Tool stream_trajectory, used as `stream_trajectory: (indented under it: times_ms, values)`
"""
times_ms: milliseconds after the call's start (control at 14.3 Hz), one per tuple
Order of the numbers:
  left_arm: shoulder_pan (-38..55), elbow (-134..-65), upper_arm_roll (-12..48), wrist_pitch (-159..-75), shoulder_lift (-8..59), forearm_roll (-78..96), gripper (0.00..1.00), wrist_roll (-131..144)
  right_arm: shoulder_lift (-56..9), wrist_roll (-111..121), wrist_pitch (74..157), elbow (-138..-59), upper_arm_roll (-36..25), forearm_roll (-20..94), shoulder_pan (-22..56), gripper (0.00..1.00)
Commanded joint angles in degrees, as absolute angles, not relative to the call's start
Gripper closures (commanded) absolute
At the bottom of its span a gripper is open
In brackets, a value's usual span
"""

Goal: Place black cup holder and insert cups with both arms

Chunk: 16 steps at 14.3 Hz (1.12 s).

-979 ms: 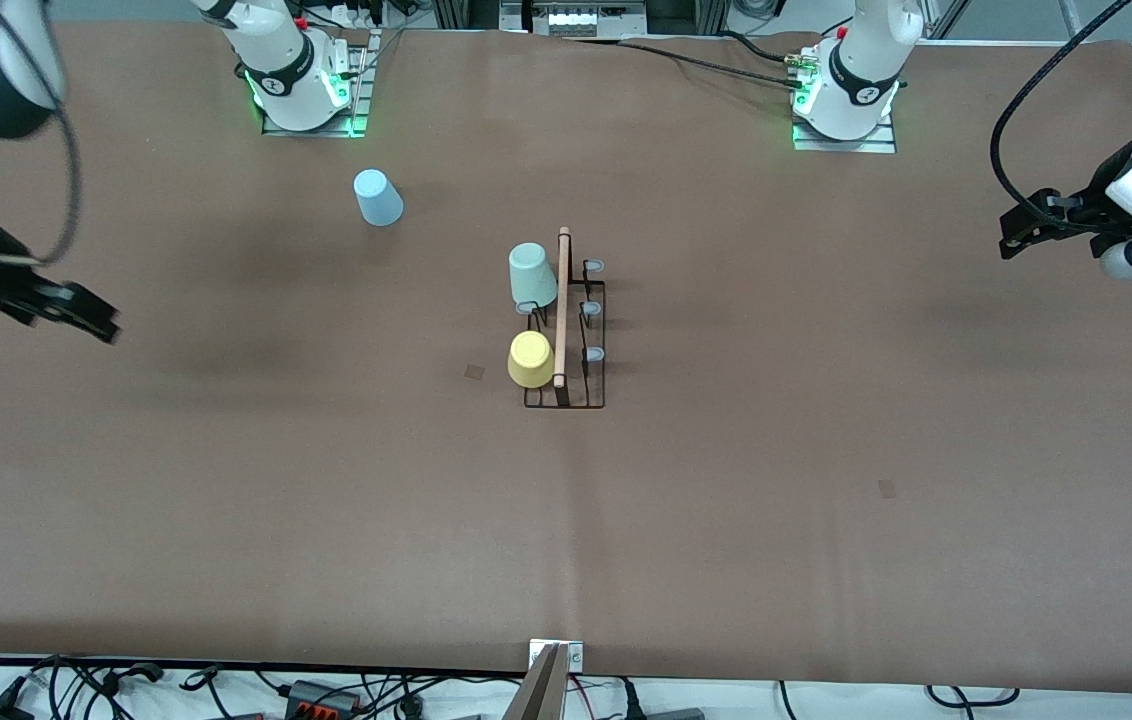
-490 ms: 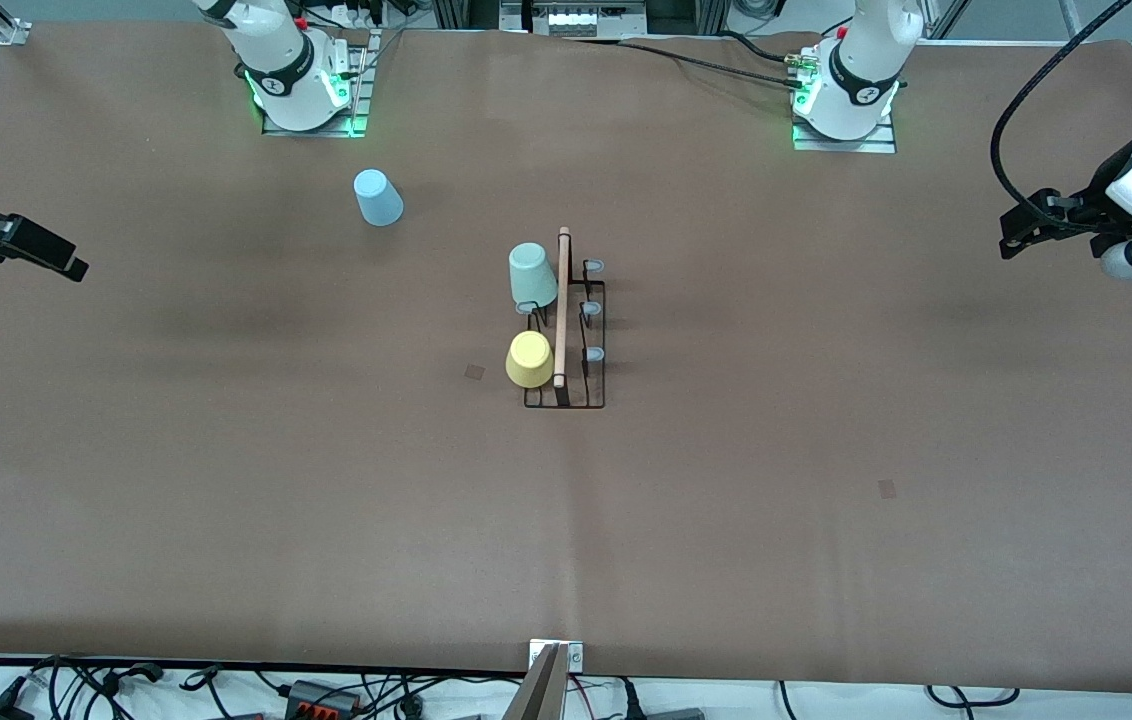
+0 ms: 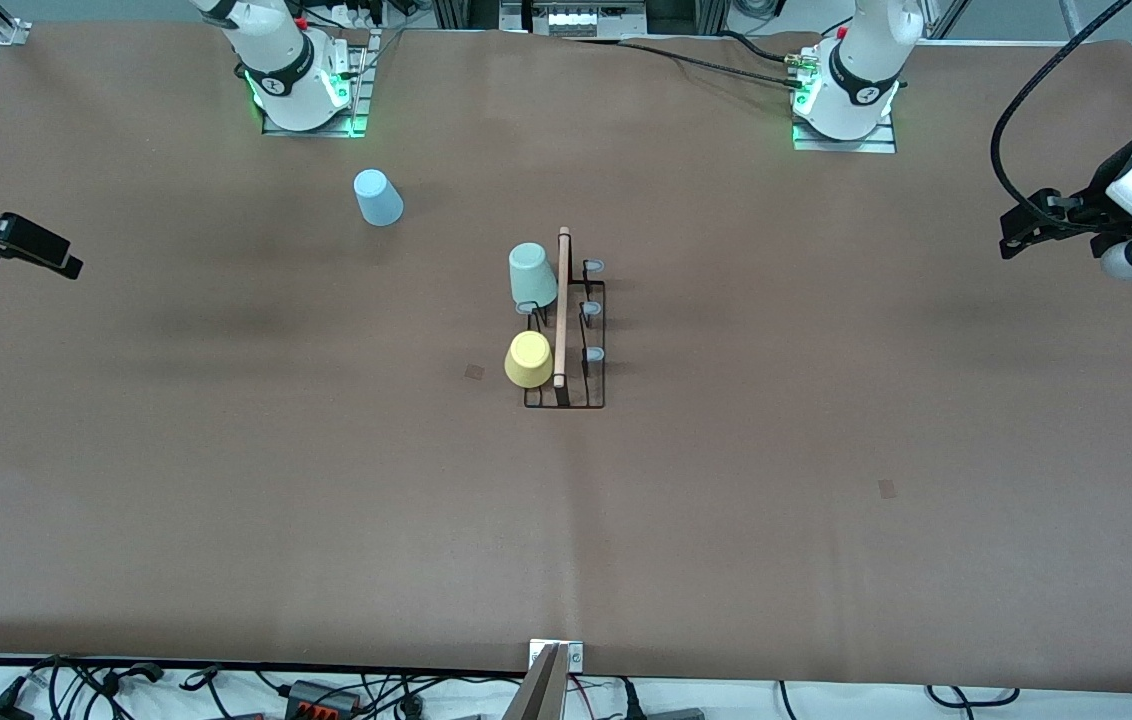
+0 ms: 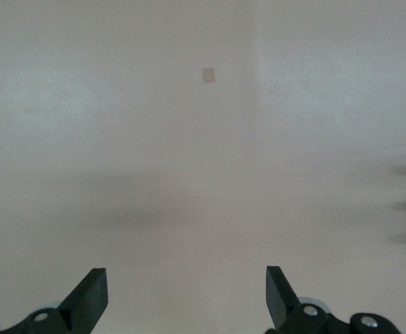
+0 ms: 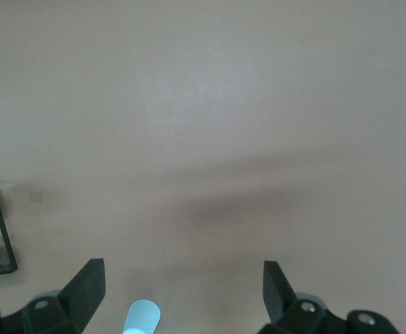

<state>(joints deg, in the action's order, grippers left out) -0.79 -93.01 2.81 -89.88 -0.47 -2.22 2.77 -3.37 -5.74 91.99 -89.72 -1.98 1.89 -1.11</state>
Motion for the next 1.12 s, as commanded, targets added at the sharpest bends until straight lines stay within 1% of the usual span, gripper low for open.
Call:
stream_trajectory:
  times_ms: [0,210,1049]
  values:
    - [-0.7,-92.4,2.4,-88.9,-0.9,-1.6,0.0,1.2,-2.7,-5.4,92.7,-90.3,-1.6,1.5,-1.3,0.0]
    - [-0.8,-92.4,2.4,-88.8,-0.9,-1.6,0.0,1.1,-2.7,-5.3,92.4,-90.3,1.7,1.3,-4.3,0.0]
    - [-0.7,-92.4,2.4,-88.9,-0.9,-1.6,0.0,1.2,-3.4,-5.4,92.4,-89.6,1.8,1.1,-3.8,0.0]
